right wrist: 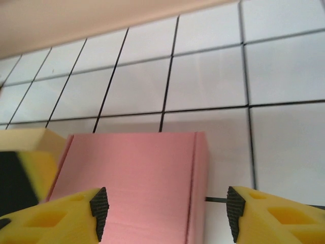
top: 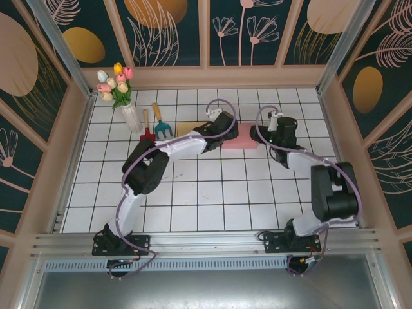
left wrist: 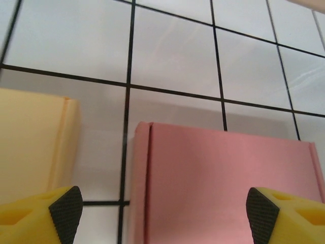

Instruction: Fold the paper box

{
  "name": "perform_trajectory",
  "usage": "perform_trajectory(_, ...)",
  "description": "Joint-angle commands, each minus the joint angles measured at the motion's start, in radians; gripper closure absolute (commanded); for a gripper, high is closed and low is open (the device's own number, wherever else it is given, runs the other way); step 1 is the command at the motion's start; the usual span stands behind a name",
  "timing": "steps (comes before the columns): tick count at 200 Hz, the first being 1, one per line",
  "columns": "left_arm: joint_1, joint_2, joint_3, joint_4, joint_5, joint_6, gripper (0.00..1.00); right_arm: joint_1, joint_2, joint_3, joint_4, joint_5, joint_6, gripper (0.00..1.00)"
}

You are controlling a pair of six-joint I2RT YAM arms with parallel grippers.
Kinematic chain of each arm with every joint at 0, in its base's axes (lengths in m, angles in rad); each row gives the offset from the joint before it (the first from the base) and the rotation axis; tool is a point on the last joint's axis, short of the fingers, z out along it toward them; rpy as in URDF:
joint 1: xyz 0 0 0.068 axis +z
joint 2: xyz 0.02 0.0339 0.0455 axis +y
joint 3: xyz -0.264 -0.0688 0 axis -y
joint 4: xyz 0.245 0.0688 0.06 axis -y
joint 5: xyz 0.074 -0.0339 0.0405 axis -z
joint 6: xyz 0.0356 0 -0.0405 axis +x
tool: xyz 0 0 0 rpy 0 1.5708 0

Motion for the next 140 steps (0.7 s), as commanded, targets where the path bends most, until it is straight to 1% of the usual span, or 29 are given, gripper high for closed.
perform_trajectory(1,0.004,-0.23,-0.156,0.128,-0.026,0.082,0.13,-0.024,-0.106,-0.083,0.038,0.13,0.001,0.29)
perform_trajectory(6,0.004,-0.282,-0.211,0.168,-0.037,0.105,0.11,-0.024,-0.128,-0.102,0.047,0.165,-0.003,0.27)
perform_trajectory(10,0.004,-0.321,-0.261,0.198,-0.05,0.128,0.04,-0.025,-0.145,-0.119,0.059,0.189,-0.006,0.25)
perform_trajectory(13,0.004,-0.354,-0.293,0.218,-0.064,0.142,0.02,-0.026,-0.159,-0.132,0.07,0.212,-0.005,0.24)
perform_trajectory(29,0.004,-0.55,-0.479,0.318,-0.154,0.227,0.01,-0.037,-0.222,-0.205,0.132,0.308,0.01,0.22)
perform_trajectory(36,0.004,-0.638,-0.563,0.364,-0.184,0.267,0.01,-0.048,-0.245,-0.229,0.148,0.347,0.029,0.18)
perform_trajectory(45,0.004,-0.751,-0.675,0.433,-0.213,0.331,0.01,-0.054,-0.269,-0.254,0.163,0.406,0.053,0.12)
perform_trajectory(54,0.004,-0.862,-0.776,0.499,-0.241,0.406,0.01,-0.06,-0.285,-0.283,0.203,0.446,0.031,0.06)
perform_trajectory(59,0.004,-0.918,-0.824,0.534,-0.264,0.445,0.01,-0.059,-0.292,-0.304,0.24,0.468,0.014,0.04)
perform_trajectory(68,0.005,-1.002,-0.909,0.576,-0.34,0.505,0.01,-0.059,-0.292,-0.348,0.328,0.497,-0.013,0.02)
perform_trajectory(76,0.006,-1.075,-0.973,0.591,-0.445,0.536,0.01,-0.061,-0.283,-0.393,0.426,0.5,-0.048,0.01)
perform_trajectory(88,0.009,-1.176,-1.068,0.584,-0.649,0.505,0.01,-0.061,-0.246,-0.441,0.548,0.492,-0.1,0.01)
perform_trajectory(94,0.019,-1.222,-1.128,0.591,-0.71,0.49,0.01,-0.063,-0.224,-0.444,0.569,0.494,-0.109,0.01)
perform_trajectory(101,0.042,-1.282,-1.203,0.624,-0.722,0.499,0.01,-0.069,-0.199,-0.436,0.569,0.495,-0.114,0.01)
perform_trajectory(110,0.076,-1.351,-1.309,0.707,-0.724,0.527,0.01,-0.075,-0.172,-0.428,0.581,0.493,-0.121,0.01)
perform_trajectory(125,0.152,-1.451,-1.486,0.855,-0.741,0.547,0.01,-0.09,-0.13,-0.462,0.696,0.458,-0.142,0.01)
perform_trajectory(140,0.25,-1.527,-1.599,0.947,-0.724,0.546,0.01,-0.126,-0.064,-0.486,0.798,0.387,-0.123,0.01)
